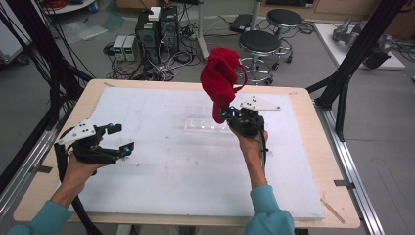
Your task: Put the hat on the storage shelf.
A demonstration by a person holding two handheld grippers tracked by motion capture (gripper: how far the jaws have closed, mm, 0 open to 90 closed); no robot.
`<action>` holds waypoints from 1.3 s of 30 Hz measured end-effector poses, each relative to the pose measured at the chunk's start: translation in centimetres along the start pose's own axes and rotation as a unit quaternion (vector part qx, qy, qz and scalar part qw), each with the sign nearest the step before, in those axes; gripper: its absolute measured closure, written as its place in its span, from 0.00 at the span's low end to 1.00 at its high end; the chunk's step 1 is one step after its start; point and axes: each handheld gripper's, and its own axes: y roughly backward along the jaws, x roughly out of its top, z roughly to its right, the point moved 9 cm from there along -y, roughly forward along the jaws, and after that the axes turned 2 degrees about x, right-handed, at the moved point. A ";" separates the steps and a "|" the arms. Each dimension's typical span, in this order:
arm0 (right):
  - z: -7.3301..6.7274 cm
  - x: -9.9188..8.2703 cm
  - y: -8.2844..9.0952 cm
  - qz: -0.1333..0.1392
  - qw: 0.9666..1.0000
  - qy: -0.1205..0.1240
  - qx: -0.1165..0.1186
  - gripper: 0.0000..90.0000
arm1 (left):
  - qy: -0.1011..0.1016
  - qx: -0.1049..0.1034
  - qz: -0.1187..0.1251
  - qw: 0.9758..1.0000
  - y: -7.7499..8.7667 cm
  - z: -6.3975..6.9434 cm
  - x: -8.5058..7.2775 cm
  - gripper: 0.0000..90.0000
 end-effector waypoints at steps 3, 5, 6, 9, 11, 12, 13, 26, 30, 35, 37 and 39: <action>0.4 -0.2 -0.4 0.000 1.000 0.001 0.001 0.95 | -0.001 0.002 0.000 1.000 0.5 0.1 -1.2 0.16; 0.6 -0.4 -0.6 -0.002 1.000 -0.001 0.001 0.95 | 0.002 0.006 0.004 1.000 0.8 0.1 -1.8 0.16; 0.7 -0.5 -0.7 -0.004 1.000 -0.001 0.002 0.95 | 0.002 0.006 0.003 1.000 0.9 0.0 -2.1 0.16; 0.9 -0.9 -1.1 -0.011 1.000 -0.002 0.003 0.95 | 0.000 0.012 0.009 1.000 1.2 -0.1 -2.7 0.16; 1.1 -1.1 -1.3 -0.014 1.000 -0.002 0.003 0.95 | 0.000 0.013 0.010 1.000 1.3 -0.1 -2.9 0.16; 1.1 -1.2 -1.4 -0.016 1.000 -0.005 0.003 0.95 | -0.001 0.017 0.011 1.000 1.5 -0.2 -3.1 0.16; 1.1 -1.4 -1.5 -0.018 1.000 -0.006 0.004 0.95 | 0.000 0.017 0.012 1.000 1.6 -0.3 -3.2 0.16; 1.2 -2.2 -2.7 -0.036 0.999 -0.008 0.002 0.95 | 0.009 0.020 0.016 1.000 1.8 -0.3 -4.6 0.16; 1.4 -2.4 -2.8 -0.034 0.999 -0.018 0.005 0.95 | 0.011 0.021 0.019 1.000 1.9 -0.3 -4.7 0.16; 1.4 -2.5 -2.8 -0.037 0.999 -0.024 0.006 0.95 | 0.014 0.022 0.017 1.000 2.0 -0.3 -5.2 0.16; 1.6 -3.0 -2.9 -0.052 0.998 -0.032 0.003 0.95 | 0.014 0.022 0.017 1.000 2.0 -0.2 -5.4 0.16; 1.7 -3.3 -2.9 -0.055 0.998 -0.042 0.005 0.95 | 0.013 0.020 0.018 1.000 2.1 -0.1 -5.4 0.16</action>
